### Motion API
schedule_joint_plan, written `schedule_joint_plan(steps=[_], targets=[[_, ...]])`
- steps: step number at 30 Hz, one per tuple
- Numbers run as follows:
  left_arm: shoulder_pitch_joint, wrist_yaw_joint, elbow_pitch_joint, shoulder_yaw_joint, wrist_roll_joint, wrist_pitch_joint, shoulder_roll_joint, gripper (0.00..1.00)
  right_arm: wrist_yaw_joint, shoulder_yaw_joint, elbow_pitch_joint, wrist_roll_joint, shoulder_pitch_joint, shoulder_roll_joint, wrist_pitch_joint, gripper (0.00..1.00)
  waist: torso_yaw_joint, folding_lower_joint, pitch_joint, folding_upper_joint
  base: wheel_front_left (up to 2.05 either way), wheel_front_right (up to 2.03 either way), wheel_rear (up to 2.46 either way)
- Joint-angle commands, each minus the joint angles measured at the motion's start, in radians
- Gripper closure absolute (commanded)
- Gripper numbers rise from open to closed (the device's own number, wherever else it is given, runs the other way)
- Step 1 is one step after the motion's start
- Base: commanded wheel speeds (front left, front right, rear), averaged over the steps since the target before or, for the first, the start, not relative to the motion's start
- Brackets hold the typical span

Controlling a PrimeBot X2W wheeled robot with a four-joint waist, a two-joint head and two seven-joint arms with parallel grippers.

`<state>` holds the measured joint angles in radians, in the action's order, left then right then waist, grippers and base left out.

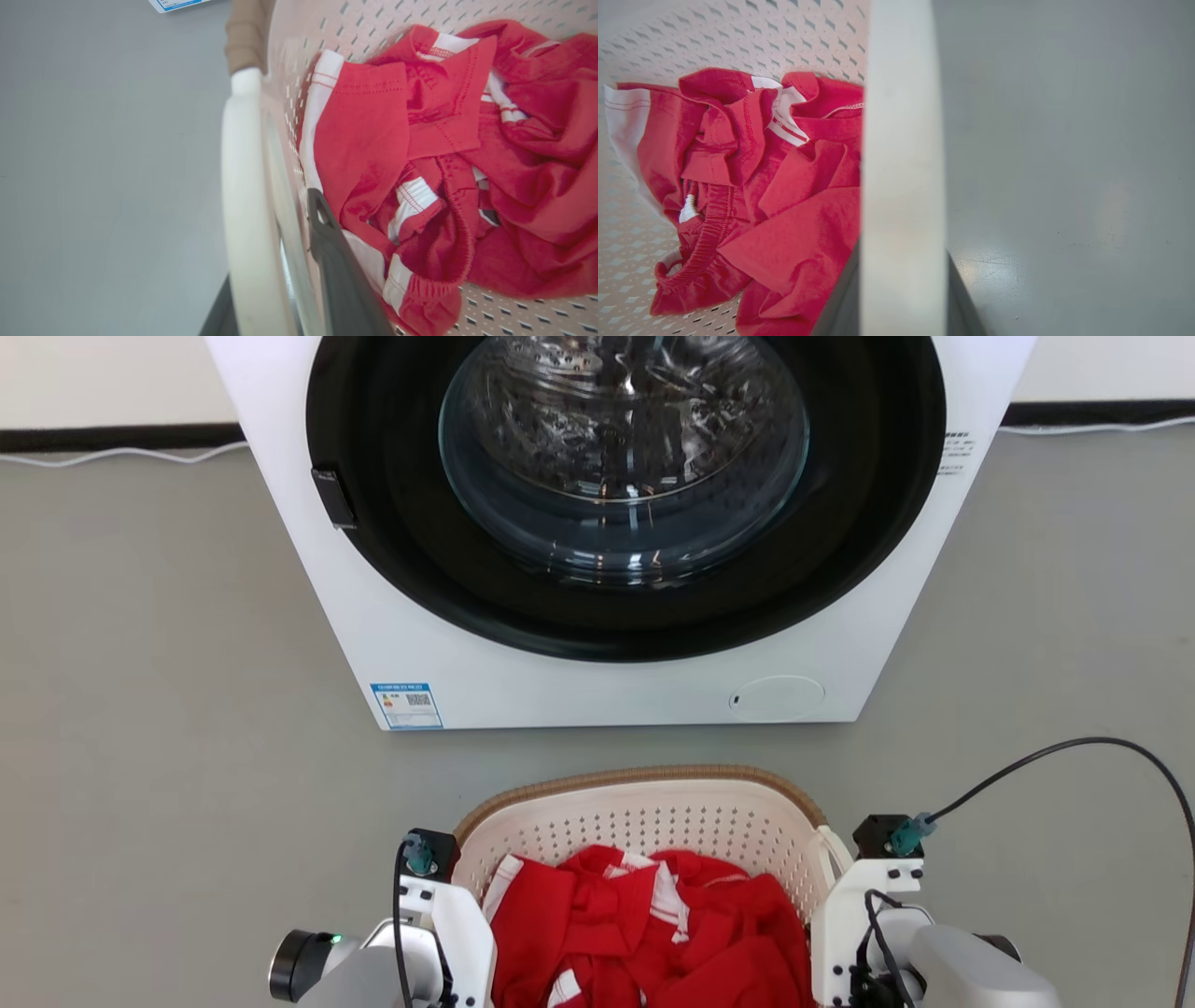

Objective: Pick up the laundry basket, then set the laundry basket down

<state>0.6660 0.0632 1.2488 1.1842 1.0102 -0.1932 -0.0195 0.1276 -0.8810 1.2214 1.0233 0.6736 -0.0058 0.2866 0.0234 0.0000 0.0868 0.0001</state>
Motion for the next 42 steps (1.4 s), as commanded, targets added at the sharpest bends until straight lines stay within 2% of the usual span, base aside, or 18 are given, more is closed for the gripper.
schedule_joint_plan(steps=[1,42], targets=[[-0.002,0.005,0.027,0.008,-0.018,-0.001,0.07,1.0,0.003,-0.014,0.011,0.002,0.004,-0.044,0.002,1.0,-0.001,0.0,-0.012,-0.0001,0.0,0.0,0.0],[-0.021,0.008,0.035,0.027,0.008,-0.01,0.07,1.0,0.003,-0.166,0.021,0.176,0.014,-0.044,-0.013,1.0,-0.004,0.0,-0.034,-0.0001,0.0,0.0,0.0]])
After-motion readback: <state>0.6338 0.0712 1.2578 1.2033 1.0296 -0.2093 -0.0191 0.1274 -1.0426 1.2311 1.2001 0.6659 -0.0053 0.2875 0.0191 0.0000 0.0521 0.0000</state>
